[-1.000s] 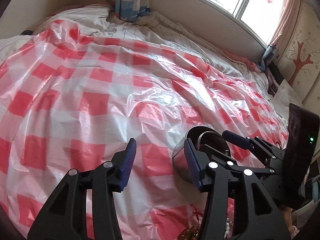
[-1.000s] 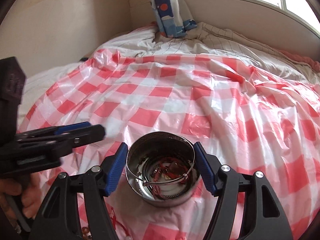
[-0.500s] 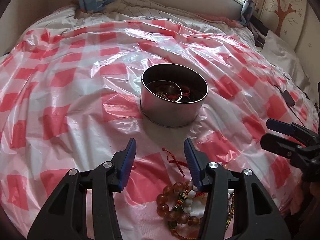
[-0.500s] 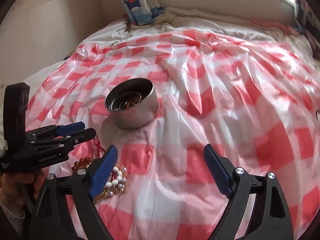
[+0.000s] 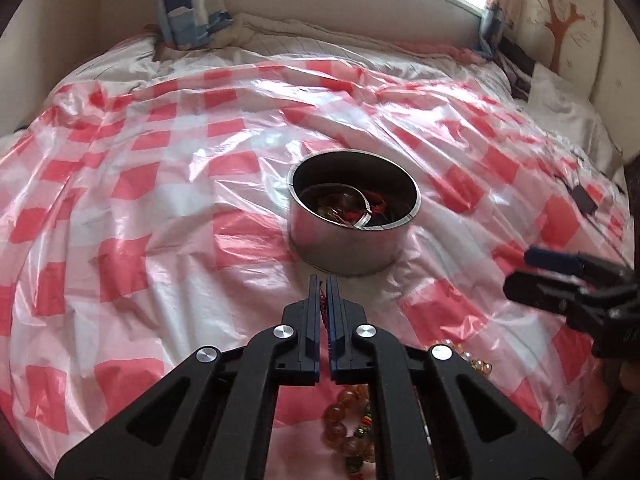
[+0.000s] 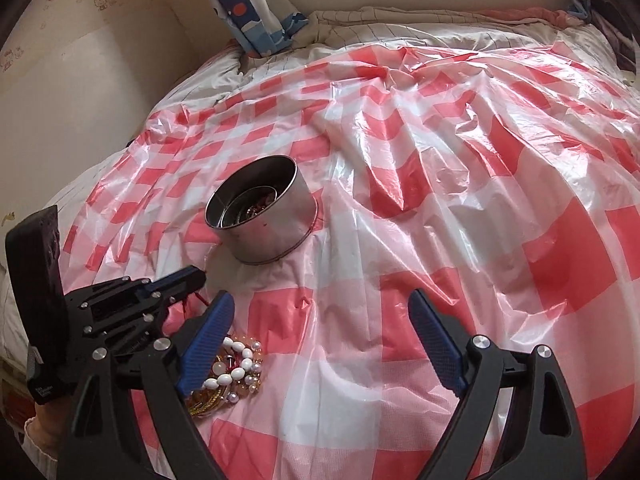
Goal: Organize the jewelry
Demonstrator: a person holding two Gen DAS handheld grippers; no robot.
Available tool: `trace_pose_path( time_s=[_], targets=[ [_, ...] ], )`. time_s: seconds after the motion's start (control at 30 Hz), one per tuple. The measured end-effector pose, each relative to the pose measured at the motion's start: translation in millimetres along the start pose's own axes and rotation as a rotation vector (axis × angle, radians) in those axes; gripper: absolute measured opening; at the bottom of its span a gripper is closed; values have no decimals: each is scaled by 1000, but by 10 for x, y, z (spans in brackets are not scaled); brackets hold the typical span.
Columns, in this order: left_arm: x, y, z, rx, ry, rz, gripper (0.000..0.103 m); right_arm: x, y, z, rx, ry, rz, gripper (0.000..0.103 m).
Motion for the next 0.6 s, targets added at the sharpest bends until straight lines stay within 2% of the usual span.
trace_pose_path(
  time_s=[0.13,0.23,0.3,0.4,0.6],
  targets=[
    [-98,-145,-400,-14,-169,70,3,40,40,-120,-10,-44,-14,85],
    [-69,-115,-562,-5,-245,61,3,102,62,-353,-75,-112,-31,86],
    [-47,-64,-578,-6,-253,44,3,157,55,-533,-104,-175,-31,89],
    [-30,-19,-550,-7,-242,30,3,259,90,-783,-100,-283,-30,90],
    [-5,10,-540,1,-250,17,3,434,308,-1043,-93,-362,-70,90]
  ],
)
Point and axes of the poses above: each gripper's, at about its wrist camera, not at the fingertips, and y roughly the way its jaws point, z to its right, x to its underside, the point moved 8 cm from there along y, roughly the way its jaws point, and after that the axes turned 10 degrees about x, right-handed, at the moved point
